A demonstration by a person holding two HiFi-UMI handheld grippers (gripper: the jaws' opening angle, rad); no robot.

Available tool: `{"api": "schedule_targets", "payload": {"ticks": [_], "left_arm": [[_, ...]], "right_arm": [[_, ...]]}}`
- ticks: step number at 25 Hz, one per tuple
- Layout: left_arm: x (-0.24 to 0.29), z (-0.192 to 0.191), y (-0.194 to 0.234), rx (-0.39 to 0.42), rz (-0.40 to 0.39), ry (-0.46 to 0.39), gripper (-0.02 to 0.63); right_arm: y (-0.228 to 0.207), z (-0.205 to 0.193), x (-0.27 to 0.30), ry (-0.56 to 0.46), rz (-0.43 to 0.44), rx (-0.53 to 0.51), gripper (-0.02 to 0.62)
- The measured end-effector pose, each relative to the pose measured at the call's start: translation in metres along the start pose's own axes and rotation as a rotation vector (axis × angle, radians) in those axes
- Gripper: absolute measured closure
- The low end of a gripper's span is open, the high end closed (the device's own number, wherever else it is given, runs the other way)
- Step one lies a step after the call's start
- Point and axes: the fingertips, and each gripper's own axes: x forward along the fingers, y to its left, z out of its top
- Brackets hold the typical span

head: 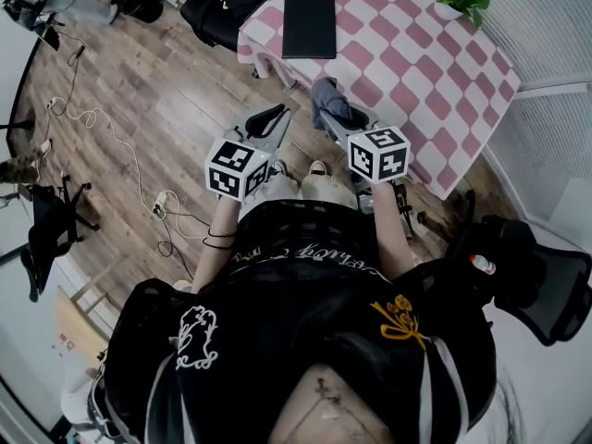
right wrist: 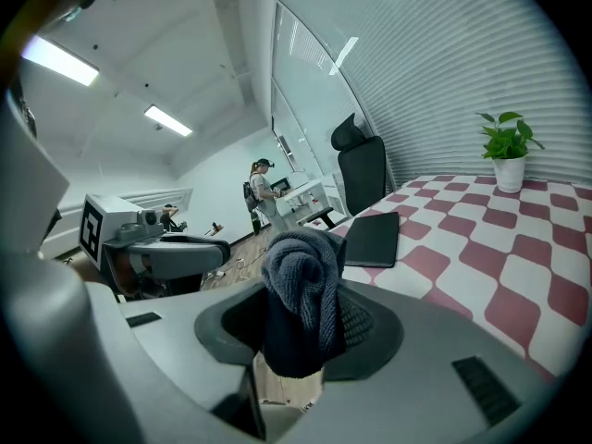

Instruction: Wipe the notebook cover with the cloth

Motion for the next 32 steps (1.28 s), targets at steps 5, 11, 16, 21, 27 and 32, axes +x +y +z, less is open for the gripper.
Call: {"api": "schedule_targets", "payload": {"ticks": [5,11,16,21,27,32], "left_arm": [[-0.019,-0.014,0.012,-0.02,0.018,0.003,0.568],[-0.044,-0.019,0.023,-0.016,0.0,-0.013,0.568],[-0.061,-0.02,0.028,-0.006,-0.03,-0.036,0.568],[-0.075,-0.026,0.025,0.002,-0.073,-0.053,0.568],[-0.09,-0.031,0.022,0.004,-0.1,-0.077,0.568],[-0.101,-0.033,0.023,0.004,-0.105,-0.091,0.568]], "right_arm": [[0.019,-0.013,0.012,0.033,0.012,-0.004,0.462],[0.042,-0.017,0.02,0.019,-0.02,0.025,0.462],[0.066,-0.021,0.019,0.007,-0.046,0.02,0.462],[0.085,-0.029,0.016,0.001,-0.078,0.023,0.462],[0.105,-0.037,0.014,0.007,-0.096,0.009,0.462],[0.115,-0.04,0.013,0.01,-0.107,-0.007,0.462]]}}
